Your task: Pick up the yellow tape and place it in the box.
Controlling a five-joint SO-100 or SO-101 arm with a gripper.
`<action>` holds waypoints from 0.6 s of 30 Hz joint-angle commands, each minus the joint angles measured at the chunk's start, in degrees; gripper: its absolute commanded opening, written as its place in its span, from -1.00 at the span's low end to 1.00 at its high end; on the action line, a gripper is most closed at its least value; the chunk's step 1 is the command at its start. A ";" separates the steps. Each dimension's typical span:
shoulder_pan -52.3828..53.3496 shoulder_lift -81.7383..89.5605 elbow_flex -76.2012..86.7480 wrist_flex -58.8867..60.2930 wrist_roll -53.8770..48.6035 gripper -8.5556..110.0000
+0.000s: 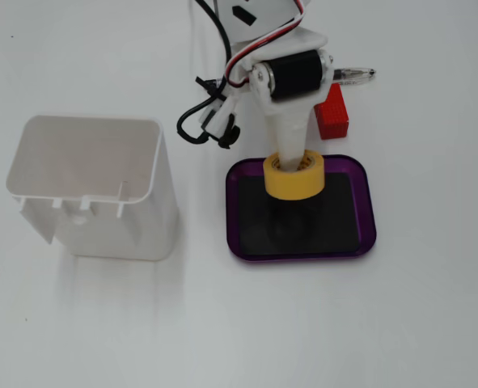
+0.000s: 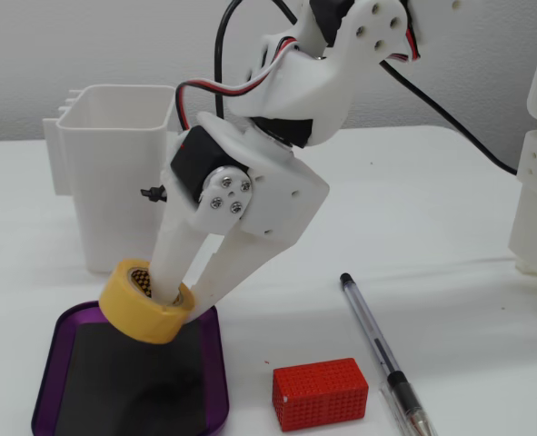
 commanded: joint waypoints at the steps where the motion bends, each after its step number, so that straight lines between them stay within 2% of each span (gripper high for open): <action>1: 0.18 0.62 -2.20 2.20 0.35 -0.76; 9: 0.09 4.13 -3.87 10.11 0.44 -0.70; 18: -0.70 30.32 -7.12 29.79 0.70 -0.69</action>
